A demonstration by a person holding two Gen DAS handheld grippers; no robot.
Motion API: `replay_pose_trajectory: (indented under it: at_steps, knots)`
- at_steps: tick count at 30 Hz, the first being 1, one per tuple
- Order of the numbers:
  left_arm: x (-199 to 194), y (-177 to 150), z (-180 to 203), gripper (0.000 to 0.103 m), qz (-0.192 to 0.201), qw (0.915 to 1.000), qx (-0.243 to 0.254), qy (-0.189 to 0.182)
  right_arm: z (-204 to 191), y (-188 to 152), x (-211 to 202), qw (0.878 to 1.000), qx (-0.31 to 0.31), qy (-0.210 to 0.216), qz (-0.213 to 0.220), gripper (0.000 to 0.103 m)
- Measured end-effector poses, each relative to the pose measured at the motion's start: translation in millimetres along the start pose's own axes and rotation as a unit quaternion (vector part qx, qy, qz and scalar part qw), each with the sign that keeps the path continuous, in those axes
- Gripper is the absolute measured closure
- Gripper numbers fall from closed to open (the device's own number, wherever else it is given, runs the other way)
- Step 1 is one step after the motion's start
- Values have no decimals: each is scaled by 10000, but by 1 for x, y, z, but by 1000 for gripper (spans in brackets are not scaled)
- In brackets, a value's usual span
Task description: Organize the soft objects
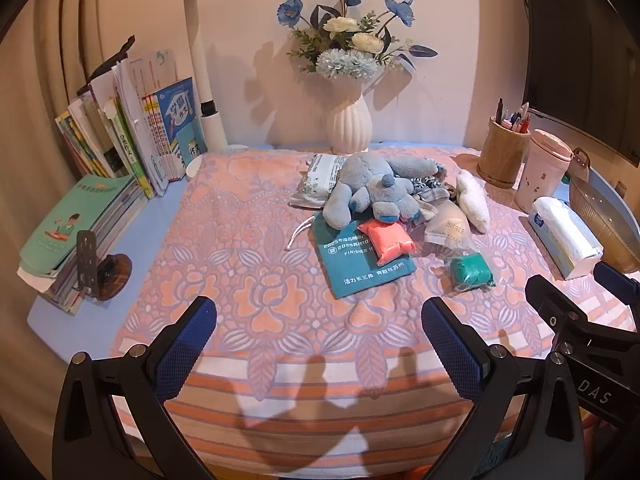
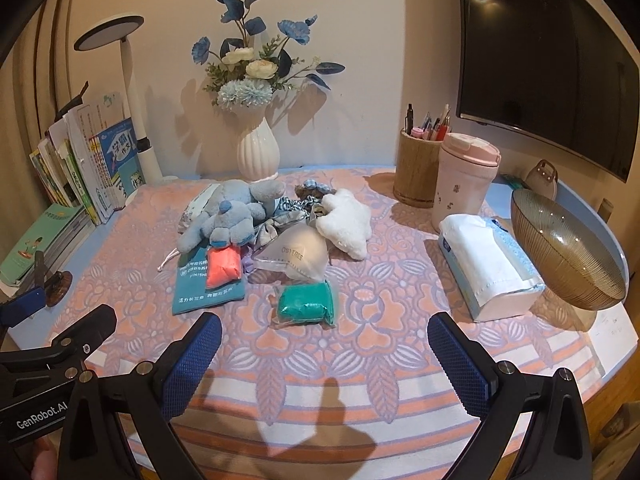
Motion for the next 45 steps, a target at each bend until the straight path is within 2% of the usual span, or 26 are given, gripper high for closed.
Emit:
replay_pose_trajectory:
  at_steps: [10,13,18,24,27,30,33,39,45]
  knots:
    - [4,-1,-7,1,-50,10000,-29,-61,-4,-3,4,10000,21,23,-69,0]
    - [8,-2,-21,1,-91,9997,-212,-102,-2,-4,7,10000,39,10,-88,0]
    - [18,1,-42,1,-185,9983,-471,-295,-1,-4,19,9998,94,29,-183,0]
    - [36,11,-50,2,-270,9971,-476,-525,-1,-1,37,9995,42,2,-307,0]
    - [51,16,-53,5,-390,9954,-465,-742,0,0,49,9991,37,93,-420,1]
    - [72,21,-54,16,-637,9924,-526,-916,-3,-2,60,9985,-62,120,-528,12]
    - [88,35,-54,16,-737,9897,-568,-1088,-8,0,74,9976,-184,178,-650,17]
    - [123,81,-38,15,-754,9863,-324,-1432,-15,14,98,9947,-177,595,-819,17]
    - [179,107,-27,15,-1030,9785,-511,-1714,-22,5,123,9899,-140,810,-1158,17]
Point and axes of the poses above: each gripper's, at about its wrist camera, not at the fingertips, and x roughly the way its jaws point, z to its right, y to its top, the point moved 3 cm from there along x, roughly the way its jaws point, and after that the axes turned 13 degrees about -y, right-handed, at the moved point
